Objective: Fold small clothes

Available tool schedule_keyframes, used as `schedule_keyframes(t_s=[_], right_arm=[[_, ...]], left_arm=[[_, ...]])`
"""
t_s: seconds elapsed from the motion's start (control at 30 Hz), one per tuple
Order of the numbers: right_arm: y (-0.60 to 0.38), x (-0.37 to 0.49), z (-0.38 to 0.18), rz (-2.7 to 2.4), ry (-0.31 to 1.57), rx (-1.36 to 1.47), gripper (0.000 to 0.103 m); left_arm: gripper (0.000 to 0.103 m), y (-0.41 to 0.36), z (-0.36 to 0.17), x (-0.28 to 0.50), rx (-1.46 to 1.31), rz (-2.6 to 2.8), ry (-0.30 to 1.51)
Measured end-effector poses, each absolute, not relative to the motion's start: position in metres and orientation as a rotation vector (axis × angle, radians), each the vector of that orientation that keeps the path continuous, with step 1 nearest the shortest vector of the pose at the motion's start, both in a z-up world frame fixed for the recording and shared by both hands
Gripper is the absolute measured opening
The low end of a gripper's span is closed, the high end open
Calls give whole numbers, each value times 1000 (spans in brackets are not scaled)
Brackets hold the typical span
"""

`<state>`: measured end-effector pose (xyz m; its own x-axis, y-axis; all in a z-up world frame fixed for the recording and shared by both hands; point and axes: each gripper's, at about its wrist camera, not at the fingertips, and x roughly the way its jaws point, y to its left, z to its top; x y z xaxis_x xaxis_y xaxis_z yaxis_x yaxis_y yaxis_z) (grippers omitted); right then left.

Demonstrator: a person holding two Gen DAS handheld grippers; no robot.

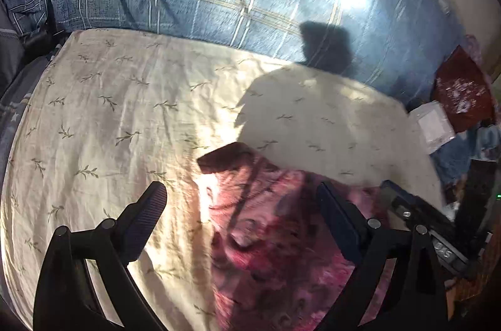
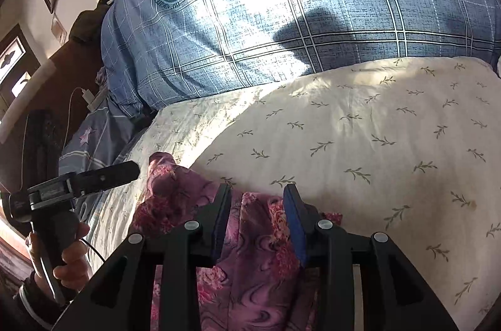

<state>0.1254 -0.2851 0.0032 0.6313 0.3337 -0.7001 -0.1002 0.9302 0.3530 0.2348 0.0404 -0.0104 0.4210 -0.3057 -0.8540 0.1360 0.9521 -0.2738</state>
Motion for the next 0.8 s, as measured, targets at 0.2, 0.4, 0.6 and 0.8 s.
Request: schedule_keyframes(t_s=[0.2,0.4,0.6,0.8], right_arm=[[-301,132,-21,196,923,282,32],[-304,84,9,326,814,341,37],[-289,73,-16,248,936,183,35],[-284,10,20,319,896,164,52]], left_arm=[[98,47,-29,241,-51,-231,1128],[98,62,9,186,33,-300,982],[98,53,-26,171,90,-236,1059],[98,62,11,102,47,-347,1009]])
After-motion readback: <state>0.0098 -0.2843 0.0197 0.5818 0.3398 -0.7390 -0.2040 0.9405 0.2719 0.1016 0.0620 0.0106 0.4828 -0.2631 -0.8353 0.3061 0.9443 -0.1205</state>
